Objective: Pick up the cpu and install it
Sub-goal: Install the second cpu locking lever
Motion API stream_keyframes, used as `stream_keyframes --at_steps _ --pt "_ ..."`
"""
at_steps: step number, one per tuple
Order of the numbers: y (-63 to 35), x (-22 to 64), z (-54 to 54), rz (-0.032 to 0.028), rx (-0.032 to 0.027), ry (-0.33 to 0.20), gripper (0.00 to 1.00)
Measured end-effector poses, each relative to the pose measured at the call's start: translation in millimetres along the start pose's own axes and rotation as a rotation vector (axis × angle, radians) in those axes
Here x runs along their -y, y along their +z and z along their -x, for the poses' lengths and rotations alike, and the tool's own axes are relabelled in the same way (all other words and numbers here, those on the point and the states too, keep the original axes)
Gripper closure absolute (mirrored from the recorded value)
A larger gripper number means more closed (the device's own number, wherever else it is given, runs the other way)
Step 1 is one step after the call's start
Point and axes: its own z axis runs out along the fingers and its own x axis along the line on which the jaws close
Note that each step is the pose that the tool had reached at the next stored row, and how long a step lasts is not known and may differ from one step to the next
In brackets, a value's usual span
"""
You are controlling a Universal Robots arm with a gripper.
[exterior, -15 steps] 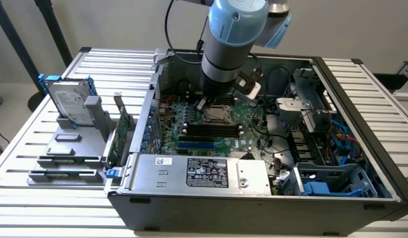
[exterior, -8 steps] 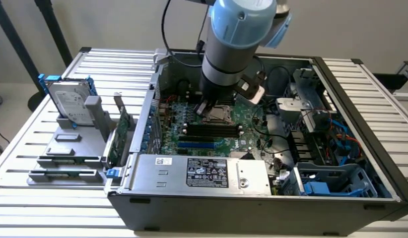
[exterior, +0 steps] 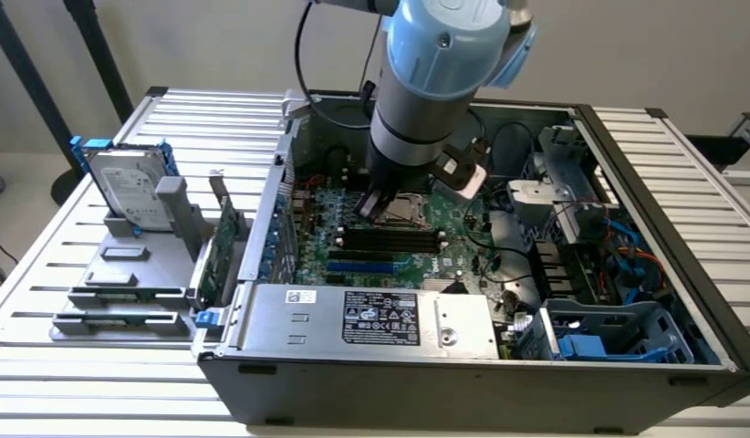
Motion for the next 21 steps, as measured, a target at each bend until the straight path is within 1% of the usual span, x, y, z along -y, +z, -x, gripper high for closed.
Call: stream_keyframes --at_steps 9,21 --pt "9.0 2.0 5.4 -0.0029 0.0016 0.002 0.89" --pt "24.5 5.3 10.5 -0.0033 0.0019 0.002 0.89"
